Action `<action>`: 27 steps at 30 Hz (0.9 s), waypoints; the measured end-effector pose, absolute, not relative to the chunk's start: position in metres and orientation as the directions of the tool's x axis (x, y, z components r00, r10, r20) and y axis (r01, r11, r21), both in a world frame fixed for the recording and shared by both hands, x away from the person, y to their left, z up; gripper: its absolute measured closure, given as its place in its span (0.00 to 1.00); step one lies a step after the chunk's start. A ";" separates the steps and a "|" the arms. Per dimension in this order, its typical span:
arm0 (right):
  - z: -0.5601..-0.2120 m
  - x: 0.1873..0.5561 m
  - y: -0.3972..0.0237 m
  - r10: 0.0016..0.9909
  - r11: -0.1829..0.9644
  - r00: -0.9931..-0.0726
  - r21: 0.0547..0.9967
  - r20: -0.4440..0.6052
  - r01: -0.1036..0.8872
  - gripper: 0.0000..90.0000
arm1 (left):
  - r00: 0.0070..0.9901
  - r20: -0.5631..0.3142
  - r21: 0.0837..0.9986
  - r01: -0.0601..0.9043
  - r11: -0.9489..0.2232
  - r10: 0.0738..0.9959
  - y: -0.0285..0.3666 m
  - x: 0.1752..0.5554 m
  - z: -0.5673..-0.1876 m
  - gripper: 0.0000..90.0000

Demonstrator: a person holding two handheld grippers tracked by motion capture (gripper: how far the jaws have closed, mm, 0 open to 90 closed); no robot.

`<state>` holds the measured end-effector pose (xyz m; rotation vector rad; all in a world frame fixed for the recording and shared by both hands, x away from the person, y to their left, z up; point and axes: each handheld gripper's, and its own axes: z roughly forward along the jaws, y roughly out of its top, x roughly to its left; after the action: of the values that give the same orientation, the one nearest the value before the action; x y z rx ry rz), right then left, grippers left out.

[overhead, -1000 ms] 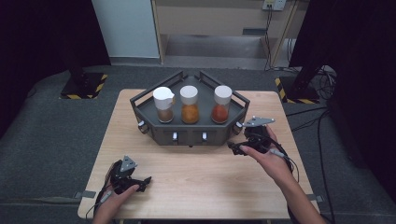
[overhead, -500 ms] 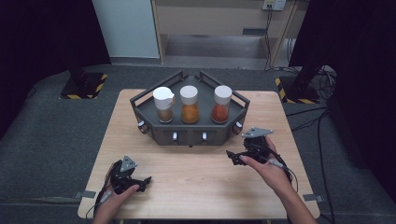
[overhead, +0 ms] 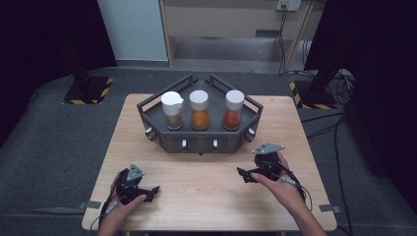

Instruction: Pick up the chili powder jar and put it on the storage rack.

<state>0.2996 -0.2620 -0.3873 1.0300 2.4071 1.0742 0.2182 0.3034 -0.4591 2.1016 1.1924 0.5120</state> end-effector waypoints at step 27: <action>-0.425 0.282 -0.245 0.683 0.502 -0.730 0.708 0.026 0.496 0.04 | 0.506 0.015 0.708 0.604 -0.366 0.862 0.303 0.218 -0.459 0.00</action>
<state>0.2820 -0.2449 -0.4248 0.9998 2.4904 1.0499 0.2178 0.3030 -0.4591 2.1005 1.1946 0.5139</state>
